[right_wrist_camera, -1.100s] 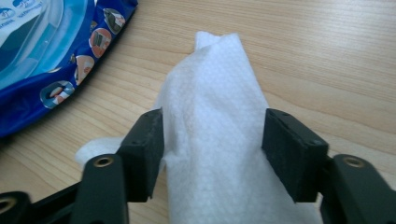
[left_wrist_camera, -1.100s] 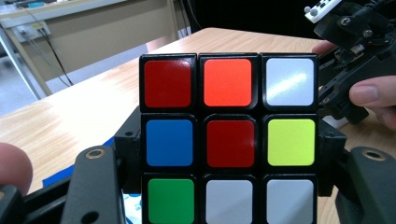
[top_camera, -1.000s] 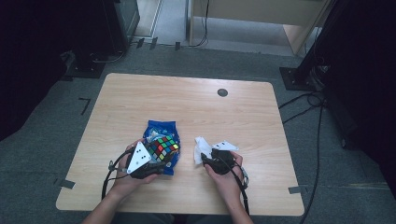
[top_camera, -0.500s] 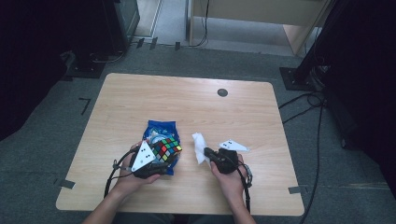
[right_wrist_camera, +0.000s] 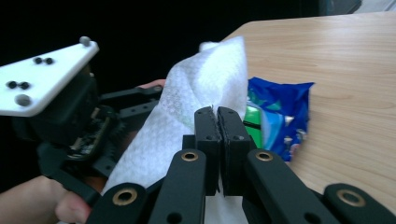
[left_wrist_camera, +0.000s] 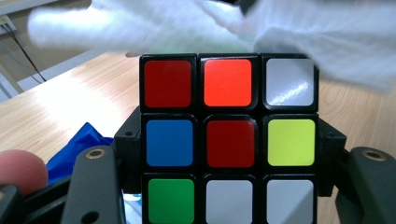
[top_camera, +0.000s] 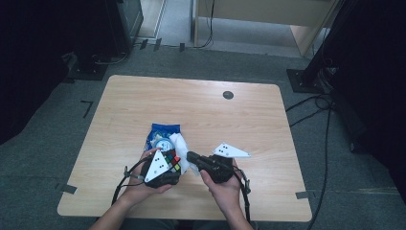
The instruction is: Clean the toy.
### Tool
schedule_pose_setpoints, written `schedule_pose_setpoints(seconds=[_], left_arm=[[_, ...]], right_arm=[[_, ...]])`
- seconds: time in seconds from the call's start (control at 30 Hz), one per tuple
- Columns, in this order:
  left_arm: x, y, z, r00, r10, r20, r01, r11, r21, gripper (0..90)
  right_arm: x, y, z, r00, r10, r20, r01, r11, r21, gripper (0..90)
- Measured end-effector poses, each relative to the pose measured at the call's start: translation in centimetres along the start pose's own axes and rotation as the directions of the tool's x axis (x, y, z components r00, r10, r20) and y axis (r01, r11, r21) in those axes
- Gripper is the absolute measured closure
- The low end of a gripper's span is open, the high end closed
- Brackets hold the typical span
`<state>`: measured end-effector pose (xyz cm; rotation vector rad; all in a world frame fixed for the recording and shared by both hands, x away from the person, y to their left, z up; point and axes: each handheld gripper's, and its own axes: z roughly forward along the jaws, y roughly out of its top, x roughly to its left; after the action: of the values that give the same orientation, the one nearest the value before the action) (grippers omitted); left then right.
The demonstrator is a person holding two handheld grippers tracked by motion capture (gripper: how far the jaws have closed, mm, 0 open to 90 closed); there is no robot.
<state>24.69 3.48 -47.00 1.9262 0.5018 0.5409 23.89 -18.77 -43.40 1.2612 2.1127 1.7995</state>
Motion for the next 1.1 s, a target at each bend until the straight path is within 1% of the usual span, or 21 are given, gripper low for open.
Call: schedule_pose_setpoints(seconds=[0.1, 0.13, 0.2, 0.23, 0.27, 0.3, 0.37, 0.4, 0.43, 0.5, 0.53, 0.6, 0.63, 0.73, 0.77, 0.8, 0.87, 0.97, 1.0, 1.03, 1.1], left_arm=[[0.1, 0.0, 0.0, 1.0, -0.003, -0.006, 0.003, 1.0, 0.003, 33.9], [0.3, 0.0, -0.1, 1.0, -0.007, -0.006, 0.007, 1.0, 0.001, 33.9], [0.4, 0.1, -0.4, 0.9999, -0.003, -0.011, 0.003, 1.0, 0.001, 33.9], [0.5, 0.2, -0.5, 0.9998, 0.009, -0.019, -0.009, 0.9999, 0.004, 33.9], [0.5, 0.2, -0.6, 0.9996, 0.012, -0.024, -0.012, 0.9999, 0.003, 33.9], [0.6, 0.2, -0.8, 0.9998, 0.002, -0.022, -0.002, 1.0, -0.005, 33.9], [0.7, 0.5, -1.1, 0.9999, -0.003, -0.014, 0.002, 0.9998, -0.02, 33.9], [0.6, 0.6, -1.2, 0.9999, -0.004, -0.013, 0.004, 0.9996, -0.026, 34.0], [0.6, 0.7, -1.2, 0.9999, 0.0, -0.01, 0.0, 0.9997, -0.025, 33.9], [0.4, 0.8, -1.1, 1.0, 0.007, -0.004, -0.007, 0.9998, -0.021, 33.9], [0.2, 0.7, -0.9, 1.0, 0.002, 0.004, -0.002, 0.9997, -0.023, 33.9], [-0.1, 0.7, -0.5, 0.9998, 0.017, 0.013, -0.016, 0.9997, -0.017, 34.0], [-0.3, 0.6, -0.4, 0.9997, 0.022, 0.014, -0.022, 0.9997, -0.014, 33.9], [-0.3, 0.7, -0.6, 0.9997, 0.022, 0.014, -0.022, 0.9994, -0.027, 33.9], [-0.3, 0.8, -0.8, 0.9997, 0.022, 0.009, -0.022, 0.9993, -0.032, 33.9], [-0.2, 0.9, -0.9, 0.9997, 0.026, 0.001, -0.026, 0.9992, -0.03, 33.9], [-0.1, 0.8, -1.1, 0.9999, 0.014, 0.002, -0.014, 0.9993, -0.035, 34.0], [0.2, 0.9, -1.6, 0.9999, 0.011, 0.012, -0.01, 0.9981, -0.061, 34.0], [0.3, 1.0, -1.8, 0.9998, 0.013, 0.012, -0.012, 0.9978, -0.066, 34.0], [0.4, 1.0, -1.8, 0.9998, 0.002, 0.018, -0.001, 0.9973, -0.074, 34.0], [0.5, 1.0, -1.9, 0.9994, -0.004, 0.034, 0.007, 0.997, -0.078, 34.0]], right_arm=[[0.8, 0.2, -0.1, 0.999, -0.002, -0.045, 0.002, 1.0, -0.006, 88.8], [1.3, 0.3, -0.1, 0.9975, -0.009, -0.071, 0.009, 1.0, -0.004, 88.8], [1.6, 0.3, 0.0, 0.9963, -0.036, -0.078, 0.036, 0.999, 0.002, 88.8], [1.6, 0.2, 0.0, 0.9959, -0.039, -0.082, 0.039, 0.999, -0.001, 88.8], [1.4, 0.2, 0.0, 0.9959, -0.026, -0.086, 0.026, 1.0, 0.0, 88.8], [1.2, 0.2, 0.0, 0.9969, -0.026, -0.074, 0.026, 1.0, -0.001, 88.8], [0.5, 0.1, -0.3, 0.9993, -0.037, -0.003, 0.037, 0.999, 0.011, 88.8], [-0.1, 0.0, -0.4, 0.9998, -0.012, 0.013, 0.012, 1.0, 0.005, 88.8], [-0.5, -0.1, -0.5, 0.9997, 0.025, 0.006, -0.025, 1.0, -0.003, 88.8], [-1.0, -0.2, -0.6, 0.9981, 0.061, 0.004, -0.061, 0.998, -0.015, 88.8], [-1.0, -0.2, -0.6, 0.9973, 0.074, 0.001, -0.074, 0.997, -0.021, 88.8], [-0.5, 0.0, -0.4, 0.9941, 0.102, -0.038, -0.103, 0.994, -0.034, 88.8], [0.1, 0.1, -0.3, 0.9929, 0.104, -0.058, -0.106, 0.994, -0.036, 88.7], [1.8, 0.6, -0.1, 0.9931, 0.055, -0.103, -0.058, 0.998, -0.022, 88.6], [2.0, 0.6, -0.1, 0.993, 0.051, -0.106, -0.053, 0.998, -0.018, 88.5], [2.0, 0.6, -0.1, 0.9912, 0.06, -0.118, -0.064, 0.998, -0.026, 88.5], [1.4, 0.6, -0.2, 0.9881, 0.079, -0.132, -0.084, 0.996, -0.031, 88.3], [0.1, 0.4, -0.5, 0.9921, 0.102, -0.073, -0.105, 0.994, -0.034, 88.3], [-0.5, 0.3, -0.5, 0.9915, 0.113, -0.063, -0.116, 0.993, -0.038, 88.3], [-0.9, 0.3, -0.6, 0.9894, 0.134, -0.054, -0.137, 0.99, -0.041, 88.3], [-1.4, 0.3, -0.7, 0.9872, 0.155, -0.039, -0.156, 0.987, -0.044, 88.2]])
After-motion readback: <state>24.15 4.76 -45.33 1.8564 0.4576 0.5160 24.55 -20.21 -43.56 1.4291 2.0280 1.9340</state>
